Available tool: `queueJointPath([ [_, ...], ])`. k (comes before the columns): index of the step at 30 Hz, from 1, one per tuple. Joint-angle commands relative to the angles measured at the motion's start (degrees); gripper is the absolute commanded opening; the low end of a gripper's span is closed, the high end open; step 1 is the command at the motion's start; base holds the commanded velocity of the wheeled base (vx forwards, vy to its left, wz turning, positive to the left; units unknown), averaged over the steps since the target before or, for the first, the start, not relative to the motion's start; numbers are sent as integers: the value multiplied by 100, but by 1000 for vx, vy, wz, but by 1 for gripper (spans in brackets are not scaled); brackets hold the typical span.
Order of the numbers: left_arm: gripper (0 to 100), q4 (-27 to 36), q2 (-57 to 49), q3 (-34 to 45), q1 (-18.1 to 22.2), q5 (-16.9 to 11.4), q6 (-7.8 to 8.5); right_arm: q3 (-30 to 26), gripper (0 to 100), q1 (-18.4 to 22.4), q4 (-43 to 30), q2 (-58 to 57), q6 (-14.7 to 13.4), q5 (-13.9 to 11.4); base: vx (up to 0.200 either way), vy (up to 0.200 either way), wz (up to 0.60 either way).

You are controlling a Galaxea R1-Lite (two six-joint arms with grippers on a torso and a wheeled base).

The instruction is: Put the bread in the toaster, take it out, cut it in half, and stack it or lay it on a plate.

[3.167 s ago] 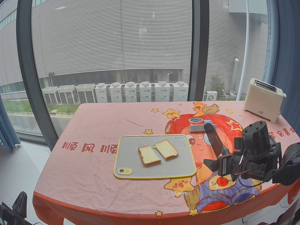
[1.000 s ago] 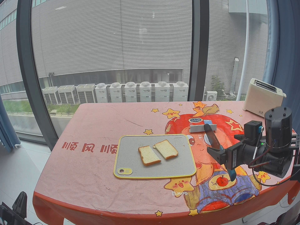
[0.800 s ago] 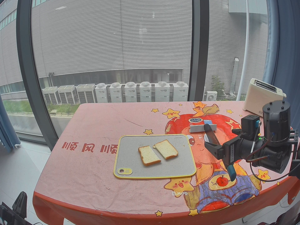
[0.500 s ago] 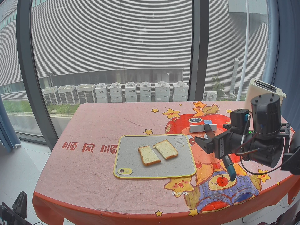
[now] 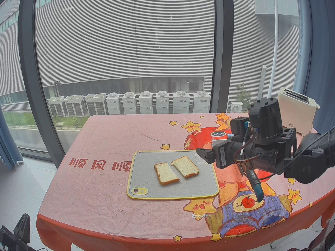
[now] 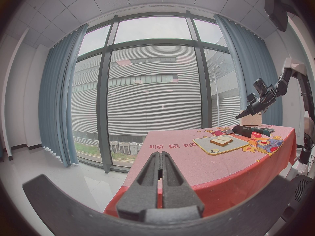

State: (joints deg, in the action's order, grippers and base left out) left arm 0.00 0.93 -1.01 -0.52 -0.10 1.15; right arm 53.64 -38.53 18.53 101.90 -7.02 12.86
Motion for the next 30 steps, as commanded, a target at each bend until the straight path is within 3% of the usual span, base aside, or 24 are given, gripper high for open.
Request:
queueJointPath([
  [1, 0, 0, -93, 101, 0, 1, 0, 261, 100, 39, -7, 489, -1, -12, 0, 0, 0],
  [8, 0, 0, -93, 92, 0, 1, 0, 578, 100, 162, 28, 1025, -10, -20, 0, 0, 0],
  [30, 0, 0, -93, 92, 0, 1, 0, 824, 100, 338, 151, 1939, -10, -3, 0, 0, 0],
])
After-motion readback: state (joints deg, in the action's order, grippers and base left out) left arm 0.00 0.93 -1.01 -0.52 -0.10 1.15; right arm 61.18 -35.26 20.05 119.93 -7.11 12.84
